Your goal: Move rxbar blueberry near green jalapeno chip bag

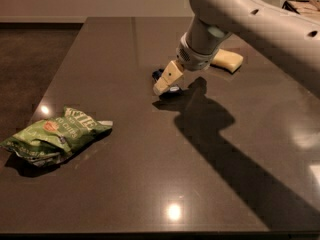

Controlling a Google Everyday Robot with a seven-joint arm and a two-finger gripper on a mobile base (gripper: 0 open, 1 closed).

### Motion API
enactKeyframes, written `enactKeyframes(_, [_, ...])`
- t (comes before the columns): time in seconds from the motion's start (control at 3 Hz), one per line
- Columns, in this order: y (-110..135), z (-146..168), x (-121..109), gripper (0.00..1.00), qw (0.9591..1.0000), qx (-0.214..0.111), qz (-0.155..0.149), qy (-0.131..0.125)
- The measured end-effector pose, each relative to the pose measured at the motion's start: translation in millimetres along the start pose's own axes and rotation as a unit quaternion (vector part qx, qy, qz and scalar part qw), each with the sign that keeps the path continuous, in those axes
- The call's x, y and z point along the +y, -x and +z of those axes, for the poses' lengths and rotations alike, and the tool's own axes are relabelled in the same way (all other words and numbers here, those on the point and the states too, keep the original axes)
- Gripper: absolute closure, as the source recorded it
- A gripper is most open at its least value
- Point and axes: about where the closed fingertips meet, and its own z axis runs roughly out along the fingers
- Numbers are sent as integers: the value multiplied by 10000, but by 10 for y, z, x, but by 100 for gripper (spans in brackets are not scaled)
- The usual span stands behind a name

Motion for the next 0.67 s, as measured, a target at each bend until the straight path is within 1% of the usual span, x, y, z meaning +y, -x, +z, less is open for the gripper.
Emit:
enactKeyframes(0.33, [111, 136, 150, 0, 9997, 20, 46, 235])
enactKeyframes(0.67, [185, 258, 247, 0, 9996, 145, -7, 239])
